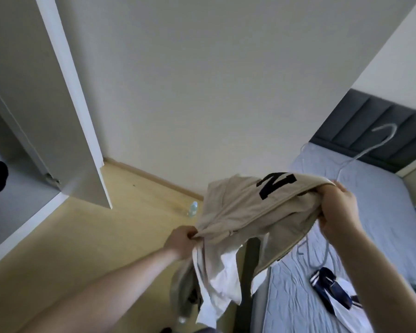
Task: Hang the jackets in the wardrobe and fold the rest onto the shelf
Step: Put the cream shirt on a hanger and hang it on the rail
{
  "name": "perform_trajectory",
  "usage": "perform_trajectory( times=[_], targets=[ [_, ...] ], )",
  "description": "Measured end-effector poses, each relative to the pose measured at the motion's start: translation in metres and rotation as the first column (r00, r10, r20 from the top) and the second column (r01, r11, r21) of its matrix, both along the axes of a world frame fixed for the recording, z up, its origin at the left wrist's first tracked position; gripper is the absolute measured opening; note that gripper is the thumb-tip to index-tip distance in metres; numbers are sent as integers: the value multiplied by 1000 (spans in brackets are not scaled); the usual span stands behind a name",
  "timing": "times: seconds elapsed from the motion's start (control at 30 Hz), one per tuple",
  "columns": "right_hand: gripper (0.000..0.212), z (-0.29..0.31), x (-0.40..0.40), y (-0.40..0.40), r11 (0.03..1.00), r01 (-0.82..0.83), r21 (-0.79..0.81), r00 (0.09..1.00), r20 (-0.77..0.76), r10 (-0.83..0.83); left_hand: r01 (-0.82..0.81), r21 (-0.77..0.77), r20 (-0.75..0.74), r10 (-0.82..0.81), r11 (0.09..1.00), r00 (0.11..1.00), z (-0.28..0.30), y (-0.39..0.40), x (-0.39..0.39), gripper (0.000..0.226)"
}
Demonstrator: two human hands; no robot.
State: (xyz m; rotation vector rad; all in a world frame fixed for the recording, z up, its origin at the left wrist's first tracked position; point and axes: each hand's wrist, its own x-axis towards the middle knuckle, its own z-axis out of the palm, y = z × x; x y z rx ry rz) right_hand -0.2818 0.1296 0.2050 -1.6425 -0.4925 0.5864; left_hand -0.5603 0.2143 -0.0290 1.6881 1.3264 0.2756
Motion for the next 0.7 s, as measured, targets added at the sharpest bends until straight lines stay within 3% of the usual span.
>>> perform_trajectory(
  times=[0.07, 0.23, 0.5, 0.7],
  targets=[
    [12, -8, 31, -16, 993, 104, -47, 991, 86, -100, 67, 97, -10, -66, 993, 998, 19, 23, -10, 37],
    [8, -35, 93, -40, 964, 232, -128, 970, 106, -220, 154, 224, 90, -177, 962, 980, 83, 60, -5, 32],
    [31, -56, 142, -52, 943, 233, -238, 964, 185, -191, -53, 184, 422, -30, 981, 906, 188, 76, 21, 46],
    [39, -59, 142, -40, 940, 158, -302, 935, 352, -44, -5, 486, 264, -142, 874, 954, 252, 93, 15, 44]
  ],
)
